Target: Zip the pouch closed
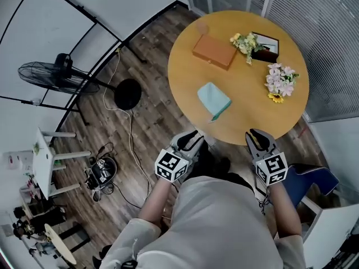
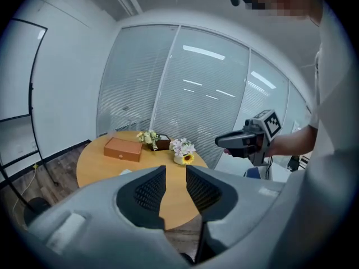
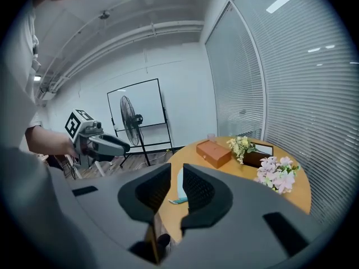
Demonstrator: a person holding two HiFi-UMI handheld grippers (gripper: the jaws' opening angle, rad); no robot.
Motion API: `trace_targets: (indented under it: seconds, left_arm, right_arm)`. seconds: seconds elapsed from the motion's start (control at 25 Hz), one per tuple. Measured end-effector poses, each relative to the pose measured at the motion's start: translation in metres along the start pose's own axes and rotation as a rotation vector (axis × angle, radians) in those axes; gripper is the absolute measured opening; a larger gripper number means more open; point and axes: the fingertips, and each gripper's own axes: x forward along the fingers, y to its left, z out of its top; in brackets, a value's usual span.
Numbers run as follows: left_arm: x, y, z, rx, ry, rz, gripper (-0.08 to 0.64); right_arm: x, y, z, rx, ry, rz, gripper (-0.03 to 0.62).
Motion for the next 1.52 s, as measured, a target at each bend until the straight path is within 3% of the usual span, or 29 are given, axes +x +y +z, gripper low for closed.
trace_targets:
  seconds: [0.2, 0.44, 0.68, 0.92, 1.28, 1.52]
  left_arm:
    - [0.028, 0.039, -0.019, 0.003, 0.073, -0.081, 0.115]
    - [0.069, 0.072, -0.064, 0.072, 0.181, -0.183, 0.115]
    - [0.099, 0.089, -0.111, 0.116, 0.301, -0.298, 0.117]
    - [0.130, 0.096, -0.145, 0.169, 0.362, -0.375, 0.117]
    - [0.175, 0.102, -0.199, 0.193, 0.477, -0.414, 0.132]
    - [0.193, 0.103, -0.232, 0.286, 0.554, -0.417, 0.132]
  right_arm:
    - [0.035, -0.008, -0.008, 0.028, 0.056, -0.045, 0.067]
    - [0.077, -0.011, -0.037, 0.069, 0.122, -0.077, 0.067]
    - [0.119, -0.002, -0.077, 0.130, 0.203, -0.106, 0.067]
    - [0.145, 0.006, -0.112, 0.169, 0.267, -0.110, 0.067]
    - [0.179, 0.005, -0.156, 0.200, 0.352, -0.038, 0.067]
    - [0.201, 0.002, -0.183, 0.241, 0.401, 0.031, 0.067]
